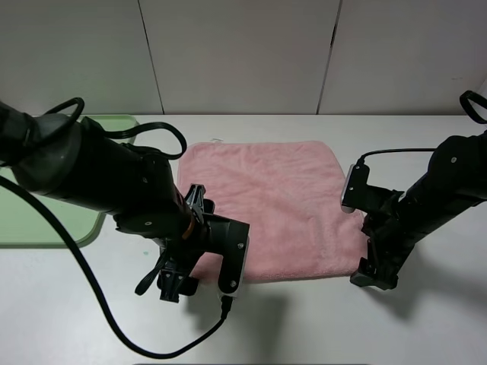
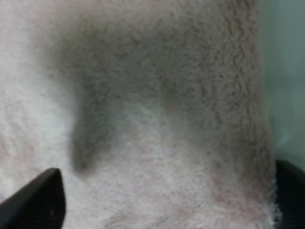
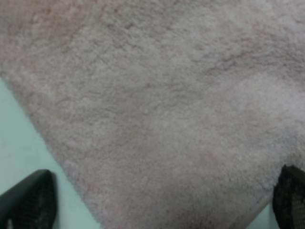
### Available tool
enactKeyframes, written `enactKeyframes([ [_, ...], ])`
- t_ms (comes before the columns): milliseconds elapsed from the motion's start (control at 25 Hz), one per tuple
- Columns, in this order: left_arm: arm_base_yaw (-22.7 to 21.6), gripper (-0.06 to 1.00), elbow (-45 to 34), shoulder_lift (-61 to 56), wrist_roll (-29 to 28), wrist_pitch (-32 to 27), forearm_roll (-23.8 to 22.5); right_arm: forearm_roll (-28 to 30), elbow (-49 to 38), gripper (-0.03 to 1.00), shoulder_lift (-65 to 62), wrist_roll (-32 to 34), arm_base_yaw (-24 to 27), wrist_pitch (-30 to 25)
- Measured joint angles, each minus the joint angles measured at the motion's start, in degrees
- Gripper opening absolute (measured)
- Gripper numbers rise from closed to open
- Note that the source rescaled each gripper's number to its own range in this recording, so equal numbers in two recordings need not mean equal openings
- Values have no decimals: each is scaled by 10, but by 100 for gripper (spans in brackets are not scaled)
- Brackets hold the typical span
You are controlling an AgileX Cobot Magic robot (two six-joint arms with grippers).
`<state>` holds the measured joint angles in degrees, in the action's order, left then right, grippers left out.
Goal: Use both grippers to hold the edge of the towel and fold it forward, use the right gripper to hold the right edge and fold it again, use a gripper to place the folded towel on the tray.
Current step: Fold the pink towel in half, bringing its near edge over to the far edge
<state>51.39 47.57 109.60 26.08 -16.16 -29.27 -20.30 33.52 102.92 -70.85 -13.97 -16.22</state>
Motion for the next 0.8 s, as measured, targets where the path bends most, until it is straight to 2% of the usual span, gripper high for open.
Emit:
enactKeyframes([
  [80,0,76,-1,0,0,-1,1,0,0,98,0,1,0,0],
  [320,0,58,-1,4,-1,-3,1,-6,0,68,1,1,0,5],
  [480,0,42,-2,7,-1,-4,1,-7,0,56,1,1,0,8],
  [800,0,3,-4,11,-1,-2,-2,-7,2,42,3,1,0,10],
])
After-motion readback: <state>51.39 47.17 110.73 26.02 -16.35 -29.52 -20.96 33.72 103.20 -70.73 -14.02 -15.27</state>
